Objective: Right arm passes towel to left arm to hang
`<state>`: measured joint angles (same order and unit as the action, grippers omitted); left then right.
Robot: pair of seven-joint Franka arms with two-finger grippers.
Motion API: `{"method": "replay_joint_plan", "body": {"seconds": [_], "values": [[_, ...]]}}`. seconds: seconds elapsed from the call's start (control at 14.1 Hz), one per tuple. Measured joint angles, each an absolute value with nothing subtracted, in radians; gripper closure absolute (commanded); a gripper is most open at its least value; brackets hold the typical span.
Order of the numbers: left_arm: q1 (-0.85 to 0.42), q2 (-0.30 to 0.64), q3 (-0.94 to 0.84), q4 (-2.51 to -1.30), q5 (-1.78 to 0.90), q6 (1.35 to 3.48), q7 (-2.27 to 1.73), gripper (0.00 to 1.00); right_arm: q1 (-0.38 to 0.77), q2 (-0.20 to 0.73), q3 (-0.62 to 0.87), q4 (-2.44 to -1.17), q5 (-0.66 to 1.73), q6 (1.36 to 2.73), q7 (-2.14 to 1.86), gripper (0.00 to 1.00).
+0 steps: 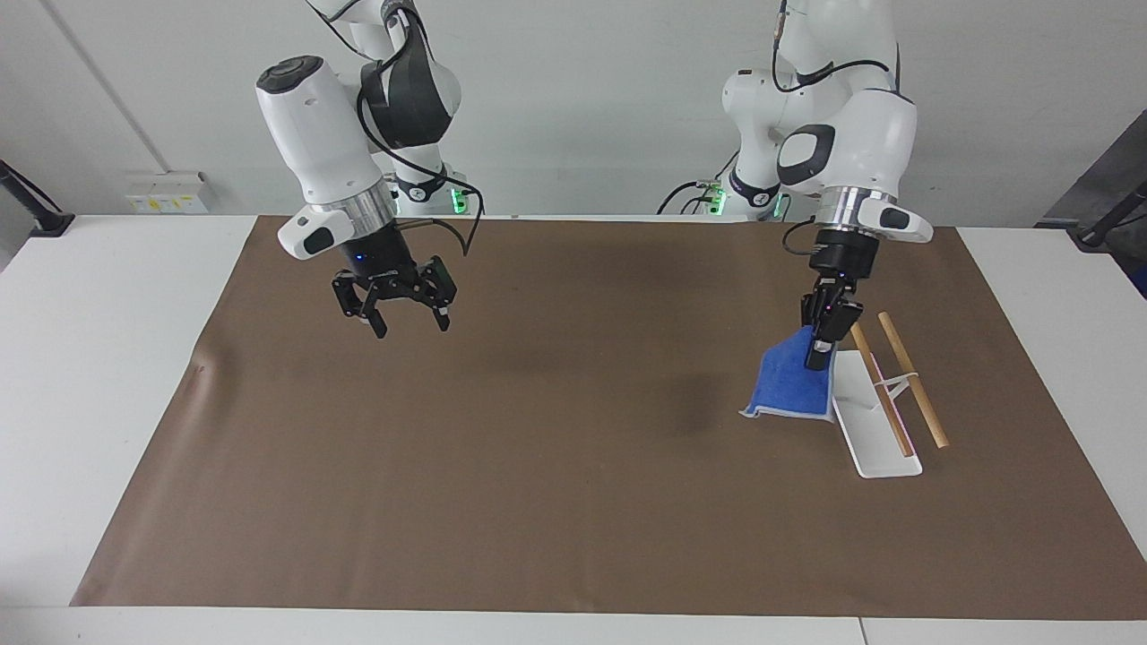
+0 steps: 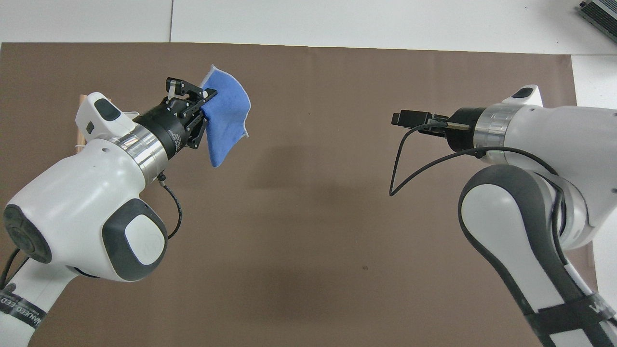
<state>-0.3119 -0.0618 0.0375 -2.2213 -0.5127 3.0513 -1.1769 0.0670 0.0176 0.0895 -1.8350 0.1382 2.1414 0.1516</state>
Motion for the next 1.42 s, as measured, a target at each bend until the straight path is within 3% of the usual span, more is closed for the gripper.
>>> {"method": "replay_joint_plan", "body": {"seconds": [0.78, 1.42], "values": [[-0.094, -0.067, 0.035, -2.286, -0.512, 3.113, -1.159, 1.0, -0.038, -0.026, 0.081, -1.544, 0.058, 1.609, 0.162, 0.0], [0.039, -0.028, 0.035, -2.312, -0.511, 3.113, -1.157, 1.0, -0.048, -0.058, 0.028, -1.55, 0.056, 1.502, 0.165, 0.0]]}}
